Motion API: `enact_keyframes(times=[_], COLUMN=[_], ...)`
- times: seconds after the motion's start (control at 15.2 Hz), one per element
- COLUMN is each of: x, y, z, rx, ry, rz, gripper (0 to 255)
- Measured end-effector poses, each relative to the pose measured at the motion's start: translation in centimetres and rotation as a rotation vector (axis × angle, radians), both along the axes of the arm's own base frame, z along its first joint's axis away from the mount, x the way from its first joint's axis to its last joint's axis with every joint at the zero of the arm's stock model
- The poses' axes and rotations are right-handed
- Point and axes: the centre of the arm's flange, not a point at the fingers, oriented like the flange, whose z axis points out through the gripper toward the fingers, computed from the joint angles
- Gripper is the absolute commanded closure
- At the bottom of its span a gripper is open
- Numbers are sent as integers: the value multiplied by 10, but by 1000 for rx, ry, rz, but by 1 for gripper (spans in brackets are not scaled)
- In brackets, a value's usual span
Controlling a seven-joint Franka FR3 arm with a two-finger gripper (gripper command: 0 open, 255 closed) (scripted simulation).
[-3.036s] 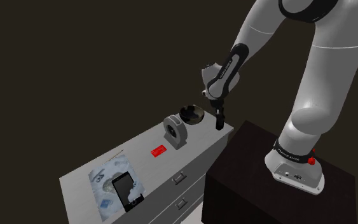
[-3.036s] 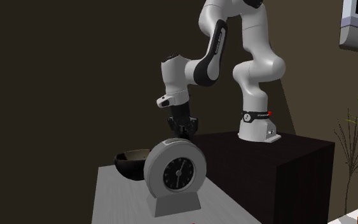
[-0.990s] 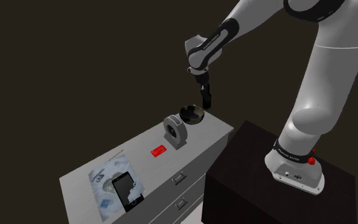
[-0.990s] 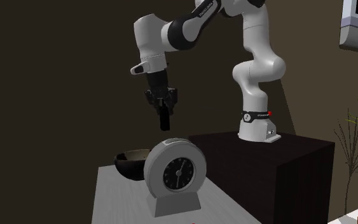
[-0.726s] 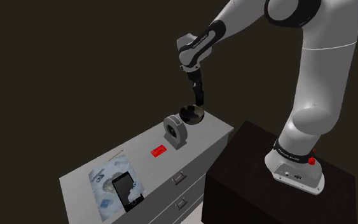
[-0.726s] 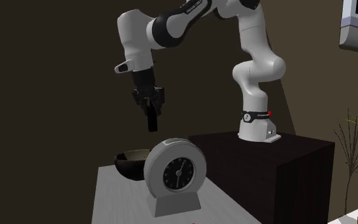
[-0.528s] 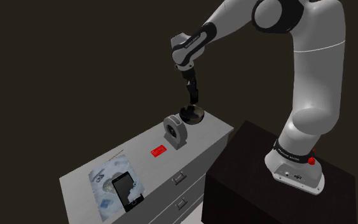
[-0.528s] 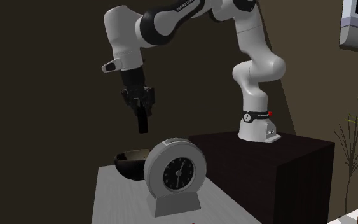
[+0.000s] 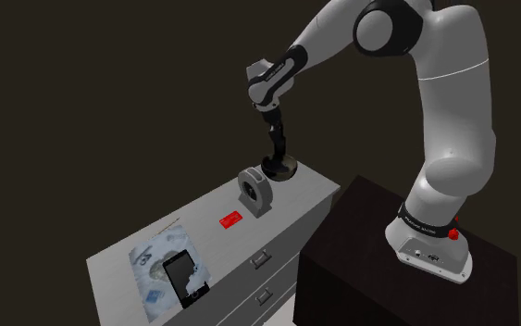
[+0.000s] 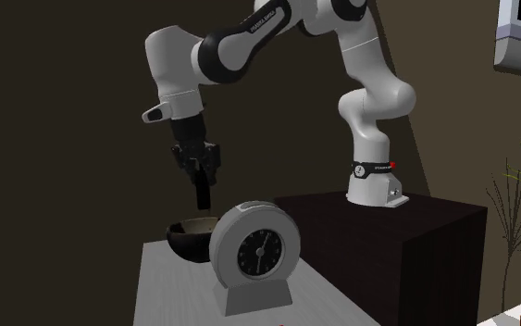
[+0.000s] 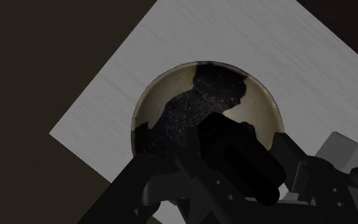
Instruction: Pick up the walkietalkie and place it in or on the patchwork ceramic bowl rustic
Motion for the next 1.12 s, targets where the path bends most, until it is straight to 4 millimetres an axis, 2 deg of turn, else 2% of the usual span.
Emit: enact_keyframes(times=[0.4,0.79,0.86,1.12], x=[0,0,0,1], y=[0,0,0,0], z=[-30,-33,-33,-33], rx=[0,0,0,0], ry=[0,0,0,0], rz=[0,0,0,0], gripper=[255,255,0,0])
